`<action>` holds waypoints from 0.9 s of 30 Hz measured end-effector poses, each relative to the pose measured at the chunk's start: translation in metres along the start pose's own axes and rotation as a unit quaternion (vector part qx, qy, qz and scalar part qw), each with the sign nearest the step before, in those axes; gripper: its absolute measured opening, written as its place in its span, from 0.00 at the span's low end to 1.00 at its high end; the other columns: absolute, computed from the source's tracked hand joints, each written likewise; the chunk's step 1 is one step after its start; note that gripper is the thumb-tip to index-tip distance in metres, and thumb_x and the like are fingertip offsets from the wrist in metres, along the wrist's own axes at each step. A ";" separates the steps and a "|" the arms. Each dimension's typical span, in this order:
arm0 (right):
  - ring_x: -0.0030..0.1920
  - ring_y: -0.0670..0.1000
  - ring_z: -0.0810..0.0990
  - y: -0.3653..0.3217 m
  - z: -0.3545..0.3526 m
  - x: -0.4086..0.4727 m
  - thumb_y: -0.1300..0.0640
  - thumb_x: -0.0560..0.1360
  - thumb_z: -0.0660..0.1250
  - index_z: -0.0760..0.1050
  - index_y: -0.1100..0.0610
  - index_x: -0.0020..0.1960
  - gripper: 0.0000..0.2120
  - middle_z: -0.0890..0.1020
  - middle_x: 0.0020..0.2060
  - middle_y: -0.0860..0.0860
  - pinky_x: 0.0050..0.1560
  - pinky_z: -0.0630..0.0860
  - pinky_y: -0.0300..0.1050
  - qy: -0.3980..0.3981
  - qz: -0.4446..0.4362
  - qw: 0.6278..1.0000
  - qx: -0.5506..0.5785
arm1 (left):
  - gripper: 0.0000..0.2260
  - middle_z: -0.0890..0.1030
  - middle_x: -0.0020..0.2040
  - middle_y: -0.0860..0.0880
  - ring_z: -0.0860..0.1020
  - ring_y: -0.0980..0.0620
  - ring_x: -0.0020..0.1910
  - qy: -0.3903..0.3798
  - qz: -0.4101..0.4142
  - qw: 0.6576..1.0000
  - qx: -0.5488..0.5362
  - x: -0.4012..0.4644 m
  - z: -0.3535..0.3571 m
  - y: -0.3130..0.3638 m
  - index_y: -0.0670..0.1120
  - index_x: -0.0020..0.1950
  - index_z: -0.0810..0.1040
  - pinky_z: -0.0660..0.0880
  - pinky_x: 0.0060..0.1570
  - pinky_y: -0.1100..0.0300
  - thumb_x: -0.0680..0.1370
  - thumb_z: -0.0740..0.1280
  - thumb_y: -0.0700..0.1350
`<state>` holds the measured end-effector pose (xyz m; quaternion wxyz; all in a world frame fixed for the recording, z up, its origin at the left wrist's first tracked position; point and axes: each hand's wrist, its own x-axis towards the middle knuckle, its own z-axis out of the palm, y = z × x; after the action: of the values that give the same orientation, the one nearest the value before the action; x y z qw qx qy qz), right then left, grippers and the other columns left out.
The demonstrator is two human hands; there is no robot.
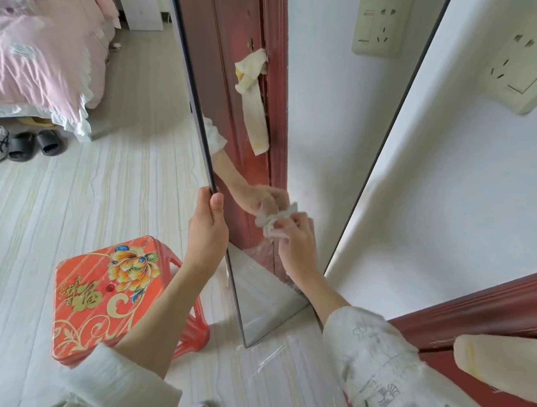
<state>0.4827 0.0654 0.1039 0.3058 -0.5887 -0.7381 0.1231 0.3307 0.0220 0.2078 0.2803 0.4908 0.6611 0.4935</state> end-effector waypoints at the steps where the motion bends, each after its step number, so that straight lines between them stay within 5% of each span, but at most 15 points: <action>1: 0.55 0.52 0.70 0.009 0.004 -0.008 0.64 0.75 0.63 0.80 0.57 0.52 0.10 0.75 0.54 0.53 0.54 0.67 0.34 -0.063 0.001 0.998 -0.012 | 0.11 0.61 0.31 0.51 0.59 0.55 0.29 -0.002 0.003 1.000 0.002 -0.001 0.000 0.000 0.45 0.41 0.61 0.61 0.27 0.71 0.82 0.49 0.46; 4: 0.56 0.56 0.72 0.016 -0.003 -0.017 0.67 0.74 0.59 0.78 0.60 0.54 0.13 0.74 0.54 0.55 0.52 0.71 0.40 -0.105 0.039 0.993 -0.038 | 0.12 0.60 0.30 0.51 0.59 0.55 0.28 -0.003 0.012 1.000 0.006 -0.003 0.001 0.001 0.49 0.38 0.60 0.61 0.26 0.71 0.82 0.49 0.46; 10: 0.45 0.60 0.75 -0.031 -0.063 0.030 0.61 0.70 0.56 0.75 0.64 0.47 0.12 0.75 0.43 0.61 0.44 0.64 0.32 0.188 -0.006 0.979 0.083 | 0.13 0.61 0.30 0.51 0.59 0.54 0.28 -0.001 0.013 1.000 0.006 -0.005 0.000 0.002 0.51 0.38 0.58 0.61 0.25 0.70 0.82 0.49 0.47; 14: 0.44 0.57 0.74 -0.071 -0.077 0.060 0.68 0.69 0.60 0.77 0.59 0.47 0.11 0.75 0.42 0.60 0.48 0.65 0.28 0.266 -0.110 0.954 0.080 | 0.13 0.61 0.30 0.51 0.59 0.54 0.28 -0.004 0.016 1.000 0.000 -0.007 0.000 0.002 0.52 0.37 0.58 0.62 0.26 0.71 0.82 0.49 0.47; 20: 0.47 0.52 0.69 -0.052 -0.029 0.021 0.66 0.71 0.69 0.81 0.56 0.45 0.07 0.74 0.44 0.55 0.45 0.72 0.36 0.134 -0.163 0.977 0.036 | 0.13 0.62 0.30 0.51 0.60 0.55 0.28 -0.009 0.014 1.000 0.002 -0.003 -0.003 0.001 0.52 0.37 0.59 0.62 0.26 0.71 0.82 0.49 0.47; 24: 0.55 0.55 0.71 -0.012 -0.027 -0.009 0.64 0.74 0.61 0.81 0.58 0.50 0.11 0.75 0.54 0.56 0.54 0.75 0.49 -0.171 -0.100 0.979 -0.045 | 0.11 0.62 0.30 0.51 0.61 0.54 0.28 -0.005 0.020 1.000 0.002 -0.004 -0.002 -0.001 0.48 0.40 0.61 0.63 0.27 0.71 0.82 0.49 0.47; 25: 0.56 0.55 0.71 0.000 -0.028 -0.012 0.65 0.75 0.60 0.81 0.58 0.51 0.13 0.75 0.54 0.55 0.56 0.72 0.45 -0.183 -0.054 0.980 -0.056 | 0.12 0.62 0.30 0.51 0.60 0.54 0.28 -0.002 0.021 1.000 -0.001 -0.005 -0.001 -0.001 0.51 0.39 0.60 0.62 0.27 0.70 0.82 0.49 0.47; 27: 0.56 0.57 0.72 0.017 -0.039 -0.008 0.68 0.73 0.59 0.79 0.60 0.52 0.14 0.74 0.52 0.56 0.53 0.65 0.36 -0.085 0.039 0.994 -0.060 | 0.13 0.61 0.30 0.52 0.60 0.55 0.28 0.005 0.022 1.000 -0.007 -0.006 0.001 -0.001 0.53 0.37 0.58 0.63 0.27 0.70 0.82 0.49 0.47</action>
<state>0.5198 0.0555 0.1227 0.2007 -0.6221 -0.7438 0.1398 0.3335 0.0166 0.2062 0.2692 0.5005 0.6482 0.5068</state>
